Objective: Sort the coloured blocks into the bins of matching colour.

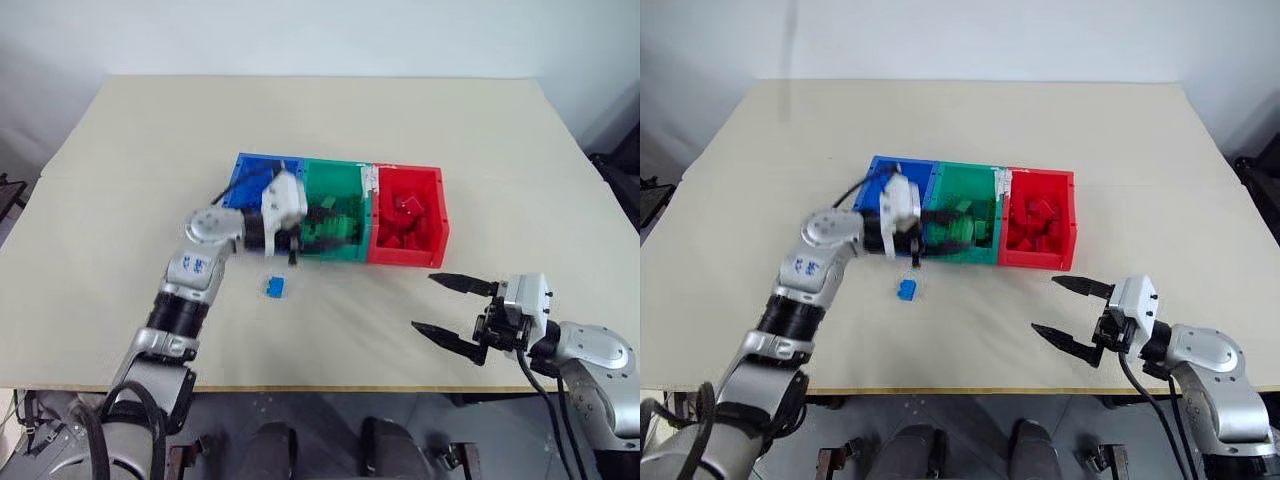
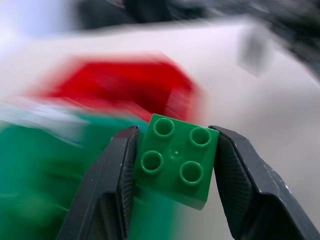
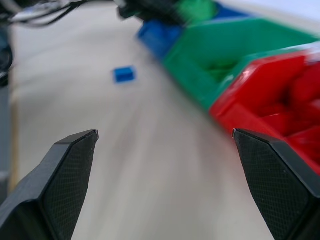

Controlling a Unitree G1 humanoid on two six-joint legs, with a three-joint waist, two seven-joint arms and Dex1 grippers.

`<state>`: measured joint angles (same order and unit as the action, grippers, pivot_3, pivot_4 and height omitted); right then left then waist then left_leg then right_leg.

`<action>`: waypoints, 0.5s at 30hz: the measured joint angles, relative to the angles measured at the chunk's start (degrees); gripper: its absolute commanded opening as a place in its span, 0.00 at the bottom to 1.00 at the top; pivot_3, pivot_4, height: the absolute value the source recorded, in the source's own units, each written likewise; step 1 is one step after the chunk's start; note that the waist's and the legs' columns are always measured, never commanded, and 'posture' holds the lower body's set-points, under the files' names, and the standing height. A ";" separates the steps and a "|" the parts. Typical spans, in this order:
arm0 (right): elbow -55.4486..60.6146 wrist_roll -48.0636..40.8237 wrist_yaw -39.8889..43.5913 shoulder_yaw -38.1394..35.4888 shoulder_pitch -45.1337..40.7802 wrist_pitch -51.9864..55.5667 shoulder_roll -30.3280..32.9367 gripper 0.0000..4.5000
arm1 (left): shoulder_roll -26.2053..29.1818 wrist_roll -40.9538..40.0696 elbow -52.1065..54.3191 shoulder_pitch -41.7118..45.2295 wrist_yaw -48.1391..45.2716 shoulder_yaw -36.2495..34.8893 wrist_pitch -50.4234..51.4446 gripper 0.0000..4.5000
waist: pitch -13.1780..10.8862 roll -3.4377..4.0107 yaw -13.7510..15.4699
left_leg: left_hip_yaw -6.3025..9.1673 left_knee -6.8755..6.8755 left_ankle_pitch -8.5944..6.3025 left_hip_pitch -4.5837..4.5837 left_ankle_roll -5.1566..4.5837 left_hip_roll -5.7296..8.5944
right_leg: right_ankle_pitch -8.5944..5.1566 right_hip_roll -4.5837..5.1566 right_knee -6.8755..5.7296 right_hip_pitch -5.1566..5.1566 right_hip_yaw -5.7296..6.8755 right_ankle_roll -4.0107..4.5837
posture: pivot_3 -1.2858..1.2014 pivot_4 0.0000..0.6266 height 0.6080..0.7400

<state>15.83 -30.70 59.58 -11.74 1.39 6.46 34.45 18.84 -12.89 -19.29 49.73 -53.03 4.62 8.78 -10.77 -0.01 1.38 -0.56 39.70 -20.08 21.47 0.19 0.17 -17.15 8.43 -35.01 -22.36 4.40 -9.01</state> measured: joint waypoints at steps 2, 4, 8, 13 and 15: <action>-0.03 0.34 -2.62 0.06 -0.75 -0.88 -2.28 1.00 | -1.34 0.62 -2.50 2.79 4.78 -1.14 0.70 0.42 | 0.00 0.01 -0.17 | -0.07 0.00 0.01 -0.06 0.01 0.00 | 0.00 0.00 -0.03 -0.01 -0.04 -0.01 | 0.52 0.24 1.00; -0.17 0.87 -4.90 0.03 -2.15 -2.13 -3.47 1.00 | -1.76 1.12 -5.09 4.17 7.40 -1.63 1.08 0.42 | 0.00 0.01 -0.28 | -0.09 -0.01 0.01 -0.08 0.02 -0.01 | 0.00 0.00 -0.03 -0.02 -0.05 -0.01 | 0.52 0.24 1.00; -0.75 1.34 -8.09 0.01 -5.73 -2.96 -4.25 1.00 | -1.95 1.85 -9.16 4.46 8.49 -1.67 1.66 0.71 | 0.00 0.01 -0.11 | -0.09 -0.01 0.01 -0.04 0.02 0.00 | 0.01 0.00 -0.02 -0.05 -0.05 -0.01 | 0.52 0.24 1.00; -2.06 1.31 -7.88 0.34 -8.21 -3.74 -4.27 1.00 | -1.74 0.16 -6.01 2.88 8.69 -3.53 6.46 1.00 | 0.00 0.01 -0.03 | -0.06 -0.01 0.01 -0.01 -0.01 0.02 | 0.00 0.00 0.00 -0.04 -0.05 -0.01 | 0.52 0.24 1.00; -2.56 1.29 -6.96 1.08 -9.27 -3.71 -4.21 1.00 | -0.30 -0.74 -1.21 -0.17 8.24 -3.87 7.58 1.00 | 0.00 0.01 -0.20 | -0.07 -0.05 0.01 -0.01 -0.01 0.01 | 0.00 0.00 0.02 -0.06 -0.05 -0.01 | 0.52 0.24 1.00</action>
<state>13.28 -29.41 52.61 -10.66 -7.88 2.75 30.25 18.54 -13.63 -20.50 49.56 -44.79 0.75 16.35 -10.76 0.00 1.18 -0.62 39.65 -20.07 21.45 0.18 0.19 -17.15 8.43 -35.00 -22.41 4.36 -9.02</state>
